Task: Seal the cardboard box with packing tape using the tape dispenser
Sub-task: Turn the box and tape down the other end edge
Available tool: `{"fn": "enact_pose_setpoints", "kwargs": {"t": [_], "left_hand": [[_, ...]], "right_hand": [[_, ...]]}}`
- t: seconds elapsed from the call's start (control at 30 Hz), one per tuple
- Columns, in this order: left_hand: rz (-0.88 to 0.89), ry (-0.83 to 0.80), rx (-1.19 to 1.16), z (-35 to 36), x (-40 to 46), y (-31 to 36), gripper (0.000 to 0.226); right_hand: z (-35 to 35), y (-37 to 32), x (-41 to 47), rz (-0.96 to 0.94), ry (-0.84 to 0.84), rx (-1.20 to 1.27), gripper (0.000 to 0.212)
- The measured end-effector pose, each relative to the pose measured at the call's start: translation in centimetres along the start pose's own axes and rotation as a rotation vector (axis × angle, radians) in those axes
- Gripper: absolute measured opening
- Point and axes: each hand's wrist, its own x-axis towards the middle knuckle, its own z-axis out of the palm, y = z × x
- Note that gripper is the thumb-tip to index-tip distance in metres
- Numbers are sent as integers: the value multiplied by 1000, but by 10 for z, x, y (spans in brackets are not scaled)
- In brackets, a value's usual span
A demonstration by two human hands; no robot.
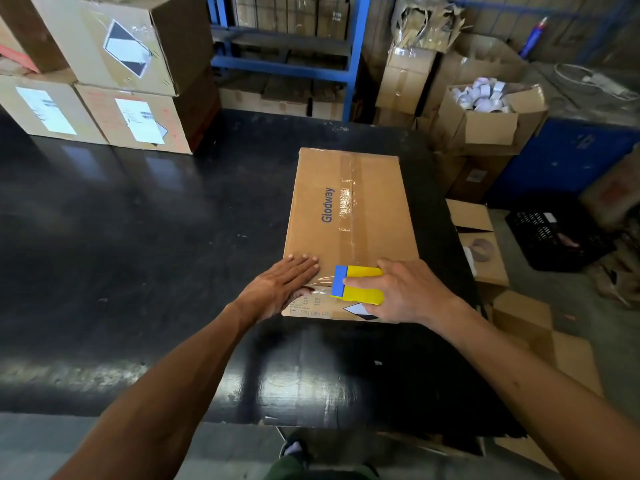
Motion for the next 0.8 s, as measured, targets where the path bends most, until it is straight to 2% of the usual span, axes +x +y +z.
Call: {"fn": "enact_pose_setpoints", "kwargs": {"t": [0.13,0.3,0.5,0.6,0.8], "left_hand": [[-24,-27,3,-4,1,3,57],[-19,-76,29,-9,0,1,58],[44,-134,120,-23,1,9,61],[51,-103,203,-30,18,25,63],[233,-198,236,-9,78,57,64]], "right_hand": [[1,13,-17,-26,1,-35,56],[4,49,-43,-4,-79,-43,59],[8,45,-32,4,-82,-73,54],[5,46,-27,17,-104,-54,54],[3,50,-23,0,-96,-57,53]]}}
